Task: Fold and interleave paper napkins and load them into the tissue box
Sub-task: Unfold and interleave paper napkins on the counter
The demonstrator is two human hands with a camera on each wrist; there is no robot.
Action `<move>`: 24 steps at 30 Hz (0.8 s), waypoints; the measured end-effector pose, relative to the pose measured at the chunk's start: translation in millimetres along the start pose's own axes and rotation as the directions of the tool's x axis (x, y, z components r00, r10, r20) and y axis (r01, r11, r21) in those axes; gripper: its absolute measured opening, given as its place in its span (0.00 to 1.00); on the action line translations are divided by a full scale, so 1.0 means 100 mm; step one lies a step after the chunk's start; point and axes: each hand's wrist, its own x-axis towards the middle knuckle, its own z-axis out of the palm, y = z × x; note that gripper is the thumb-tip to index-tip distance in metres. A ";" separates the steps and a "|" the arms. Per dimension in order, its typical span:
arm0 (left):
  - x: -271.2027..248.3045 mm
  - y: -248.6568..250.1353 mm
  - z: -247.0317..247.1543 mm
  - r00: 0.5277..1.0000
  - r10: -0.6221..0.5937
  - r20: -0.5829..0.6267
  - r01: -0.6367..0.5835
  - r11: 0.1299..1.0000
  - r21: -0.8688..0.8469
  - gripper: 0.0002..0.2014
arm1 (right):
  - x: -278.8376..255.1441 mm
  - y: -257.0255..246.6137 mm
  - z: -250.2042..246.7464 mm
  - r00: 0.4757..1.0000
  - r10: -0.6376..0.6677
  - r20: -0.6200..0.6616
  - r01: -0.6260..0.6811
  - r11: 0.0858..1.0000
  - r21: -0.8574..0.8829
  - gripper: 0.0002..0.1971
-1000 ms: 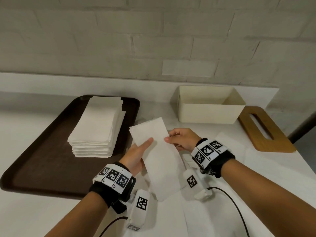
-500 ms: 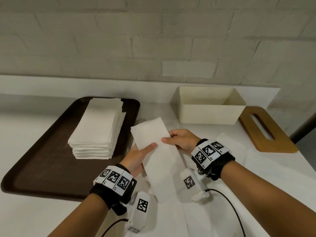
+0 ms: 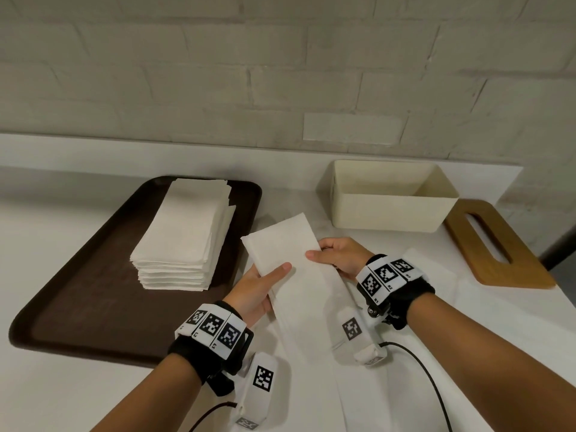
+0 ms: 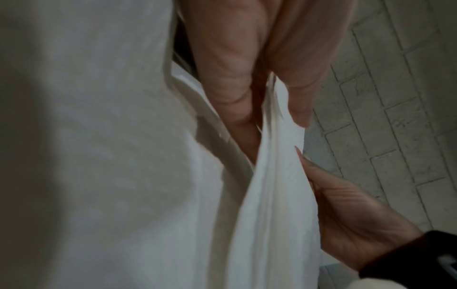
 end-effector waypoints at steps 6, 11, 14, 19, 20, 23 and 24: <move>0.01 0.00 0.04 1.000 0.012 -0.022 -0.012 1.000 -0.008 0.20 | -0.02 0.01 0.04 1.000 -0.016 0.021 0.016 1.000 0.018 0.03; -0.05 0.11 0.10 0.996 0.077 -0.048 -0.075 0.997 0.036 0.16 | -0.07 -0.08 0.00 0.998 -0.003 -0.059 -0.001 0.997 -0.072 0.16; -0.13 0.33 0.14 0.985 0.160 -0.068 -0.154 0.984 0.084 0.14 | -0.21 -0.21 -0.06 0.997 0.052 0.049 -0.045 0.990 -0.130 0.25; -0.33 0.66 0.02 0.974 0.193 -0.115 -0.173 0.971 0.167 0.10 | -0.29 -0.39 -0.16 1.000 -0.015 0.000 0.015 0.994 -0.107 0.07; -0.39 0.67 -0.03 0.978 0.171 -0.119 -0.148 0.973 0.179 0.12 | -0.24 -0.38 -0.19 0.997 -0.026 -0.071 0.015 0.990 -0.142 0.09; -0.51 0.57 -0.19 0.980 0.100 -0.174 -0.066 0.980 0.190 0.14 | -0.05 -0.31 -0.25 0.973 0.024 -0.230 -0.112 0.920 -0.376 0.25; -0.54 0.50 -0.23 0.977 0.077 -0.199 -0.042 0.983 0.178 0.14 | 0.01 -0.28 -0.25 0.967 0.053 -0.249 -0.169 0.866 -0.472 0.30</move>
